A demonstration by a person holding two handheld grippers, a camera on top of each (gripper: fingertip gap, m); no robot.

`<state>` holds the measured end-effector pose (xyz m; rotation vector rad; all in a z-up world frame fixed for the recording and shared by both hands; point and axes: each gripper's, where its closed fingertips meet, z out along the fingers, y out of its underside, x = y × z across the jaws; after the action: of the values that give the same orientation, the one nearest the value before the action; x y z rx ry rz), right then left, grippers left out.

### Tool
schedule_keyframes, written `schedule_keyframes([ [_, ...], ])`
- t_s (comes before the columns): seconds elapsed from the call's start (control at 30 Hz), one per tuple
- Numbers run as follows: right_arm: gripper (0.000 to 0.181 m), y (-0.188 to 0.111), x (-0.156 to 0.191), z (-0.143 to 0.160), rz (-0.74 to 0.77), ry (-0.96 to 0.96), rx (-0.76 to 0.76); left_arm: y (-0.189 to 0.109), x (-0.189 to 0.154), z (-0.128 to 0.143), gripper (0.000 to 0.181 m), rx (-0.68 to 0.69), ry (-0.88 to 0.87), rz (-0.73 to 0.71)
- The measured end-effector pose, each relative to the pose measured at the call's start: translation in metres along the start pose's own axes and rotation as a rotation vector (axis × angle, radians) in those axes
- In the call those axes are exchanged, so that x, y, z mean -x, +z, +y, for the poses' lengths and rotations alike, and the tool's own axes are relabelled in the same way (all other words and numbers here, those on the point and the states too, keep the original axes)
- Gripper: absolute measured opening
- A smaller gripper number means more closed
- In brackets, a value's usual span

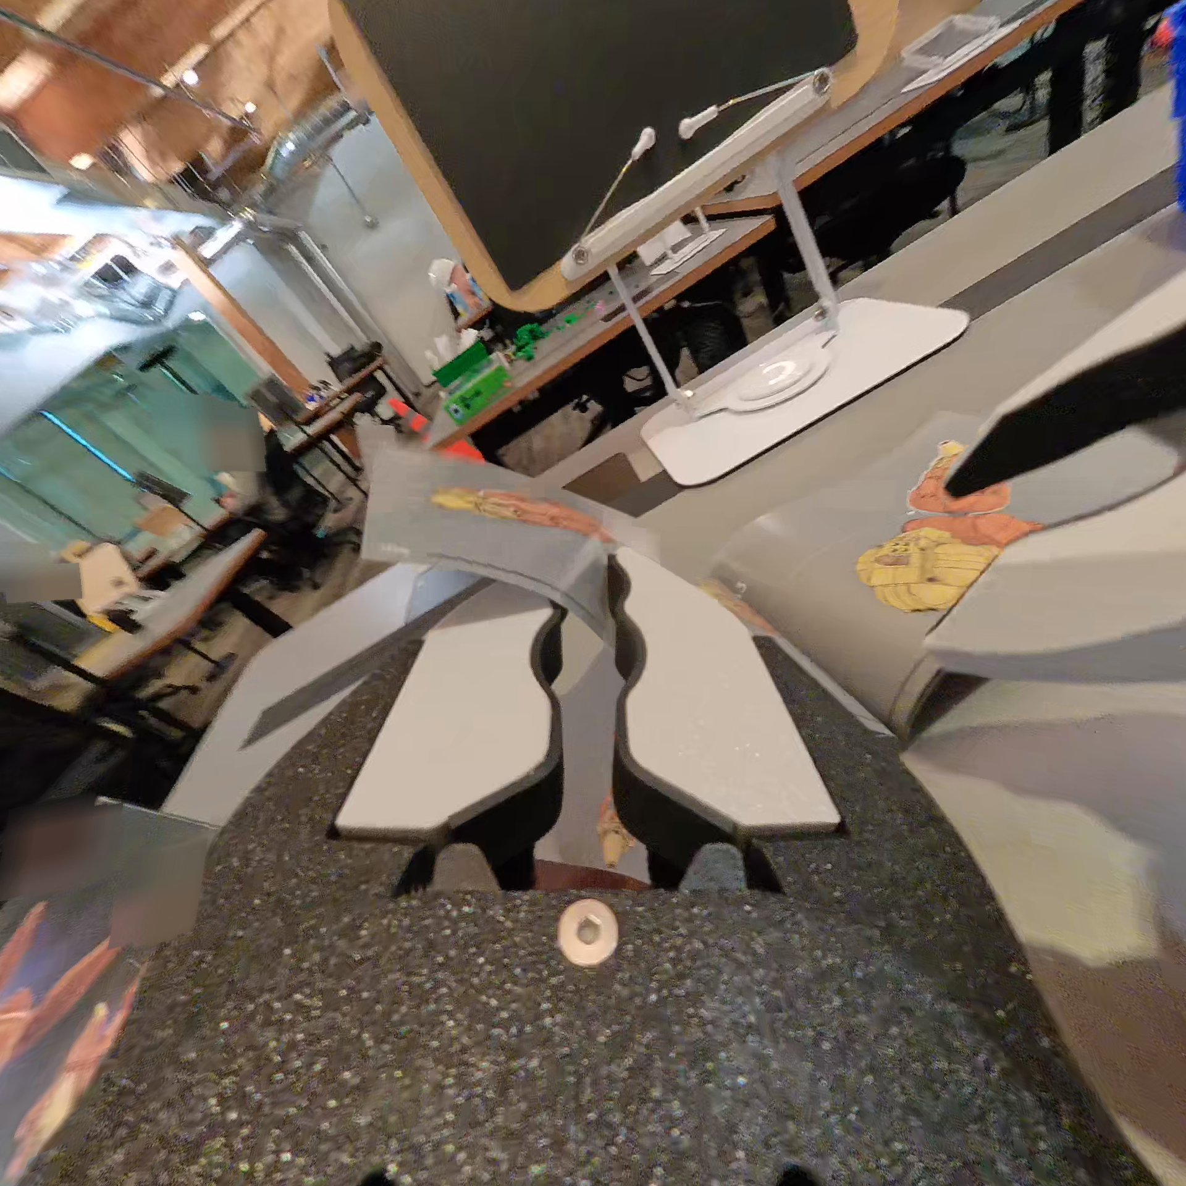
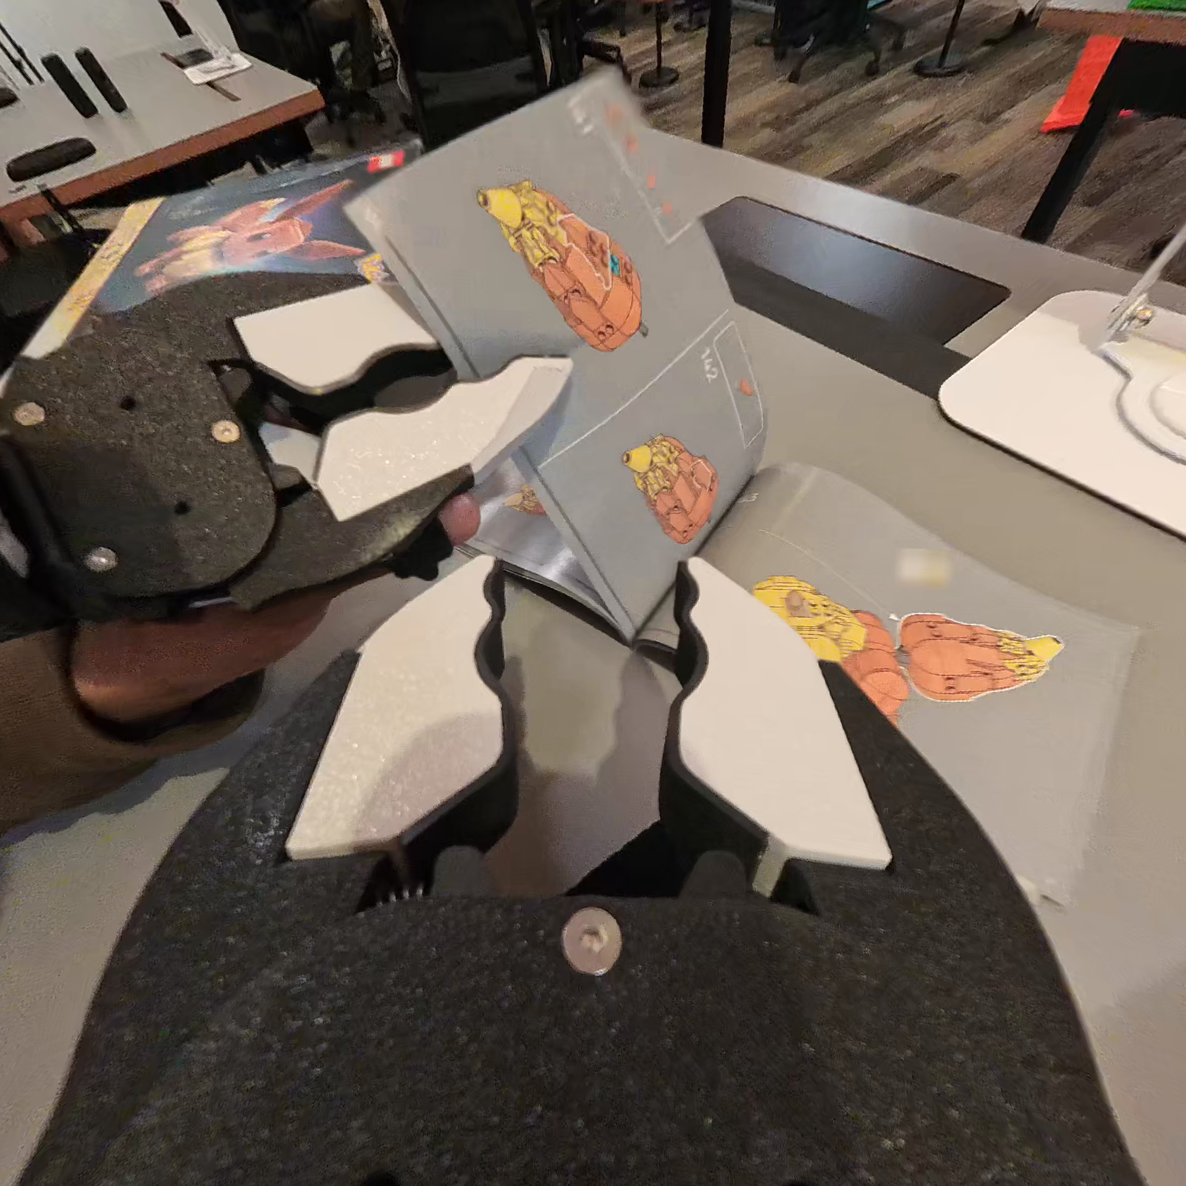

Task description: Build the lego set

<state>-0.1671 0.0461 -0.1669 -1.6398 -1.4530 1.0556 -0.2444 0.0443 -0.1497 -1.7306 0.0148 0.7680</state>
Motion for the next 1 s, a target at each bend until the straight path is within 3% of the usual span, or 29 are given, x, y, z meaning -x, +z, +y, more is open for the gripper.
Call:
schedule_keyframes([
  [0.13, 0.052, -0.005, -0.020, -0.005, 0.011, -0.001, 0.020, 0.010, -0.009, -0.008, 0.000, 0.015, 0.143, -0.031],
  [0.47, 0.052, -0.016, -0.057, 0.017, 0.011, 0.090, 0.090, 0.026, -0.060, -0.038, 0.001, 0.102, 0.633, -0.066],
  [0.7, 0.051, -0.024, -0.076, 0.021, 0.035, 0.106, 0.099, 0.038, -0.079, -0.049, 0.004, 0.120, 0.685, -0.031],
  [1.0, 0.051, -0.024, -0.080, 0.024, 0.038, 0.103, 0.107, 0.040, -0.077, -0.047, 0.003, 0.120, 0.665, -0.022],
])
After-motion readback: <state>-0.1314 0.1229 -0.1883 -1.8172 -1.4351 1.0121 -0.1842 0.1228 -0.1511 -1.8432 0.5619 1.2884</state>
